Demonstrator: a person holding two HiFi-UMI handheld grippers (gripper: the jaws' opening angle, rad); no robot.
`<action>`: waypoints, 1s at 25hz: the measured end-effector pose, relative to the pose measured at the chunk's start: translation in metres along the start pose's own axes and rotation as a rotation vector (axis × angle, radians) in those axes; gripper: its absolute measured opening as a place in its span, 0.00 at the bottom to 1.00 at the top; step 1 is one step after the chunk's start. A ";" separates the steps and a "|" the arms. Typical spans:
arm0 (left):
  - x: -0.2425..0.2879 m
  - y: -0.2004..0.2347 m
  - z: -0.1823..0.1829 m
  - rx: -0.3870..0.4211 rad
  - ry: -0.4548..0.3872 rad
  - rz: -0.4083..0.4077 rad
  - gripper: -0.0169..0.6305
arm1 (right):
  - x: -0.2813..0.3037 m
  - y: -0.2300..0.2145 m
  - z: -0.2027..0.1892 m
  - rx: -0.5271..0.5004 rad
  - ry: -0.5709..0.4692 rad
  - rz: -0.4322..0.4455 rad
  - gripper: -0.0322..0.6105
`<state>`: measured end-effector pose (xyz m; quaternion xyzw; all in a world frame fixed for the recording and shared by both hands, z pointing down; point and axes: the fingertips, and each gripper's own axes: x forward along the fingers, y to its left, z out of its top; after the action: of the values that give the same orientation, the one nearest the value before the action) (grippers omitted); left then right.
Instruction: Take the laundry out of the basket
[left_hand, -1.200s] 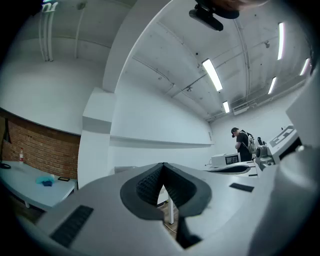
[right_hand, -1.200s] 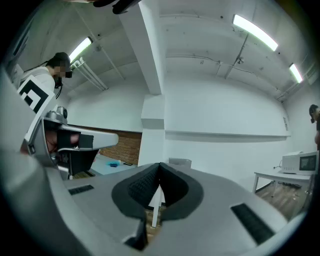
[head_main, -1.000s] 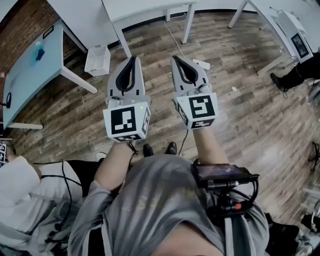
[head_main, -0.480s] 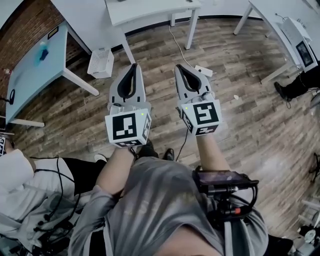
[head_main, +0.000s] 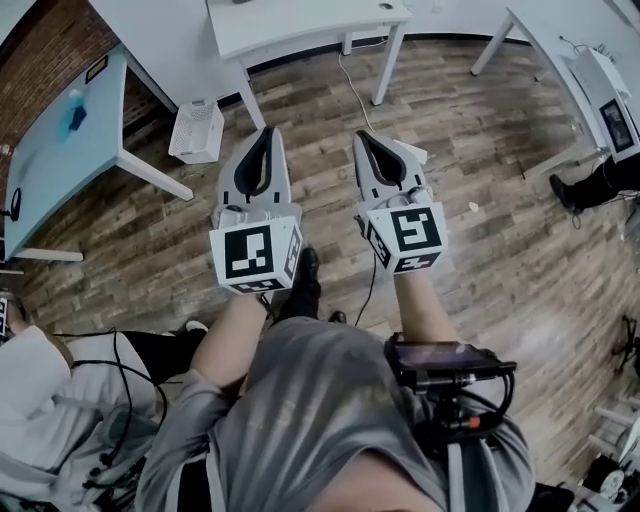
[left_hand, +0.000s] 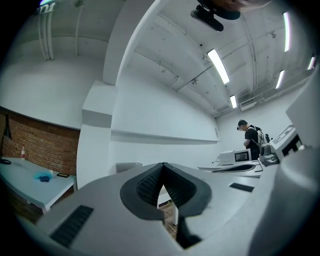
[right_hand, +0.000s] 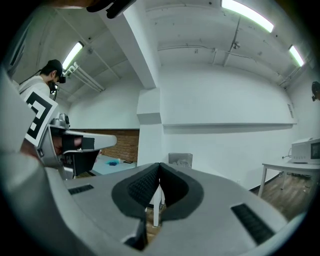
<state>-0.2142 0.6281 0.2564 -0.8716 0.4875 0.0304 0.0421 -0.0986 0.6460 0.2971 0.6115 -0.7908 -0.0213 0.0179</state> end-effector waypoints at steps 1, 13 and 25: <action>0.011 0.006 -0.001 -0.002 -0.001 0.000 0.04 | 0.012 -0.004 0.001 0.006 -0.004 0.000 0.06; 0.125 0.104 0.024 0.021 -0.092 0.019 0.04 | 0.164 -0.027 0.046 0.001 -0.096 0.016 0.06; 0.202 0.120 -0.009 -0.002 -0.048 0.019 0.04 | 0.222 -0.074 0.020 -0.003 -0.051 0.001 0.06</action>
<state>-0.2110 0.3939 0.2412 -0.8659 0.4946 0.0520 0.0525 -0.0842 0.4132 0.2731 0.6103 -0.7913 -0.0380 -0.0014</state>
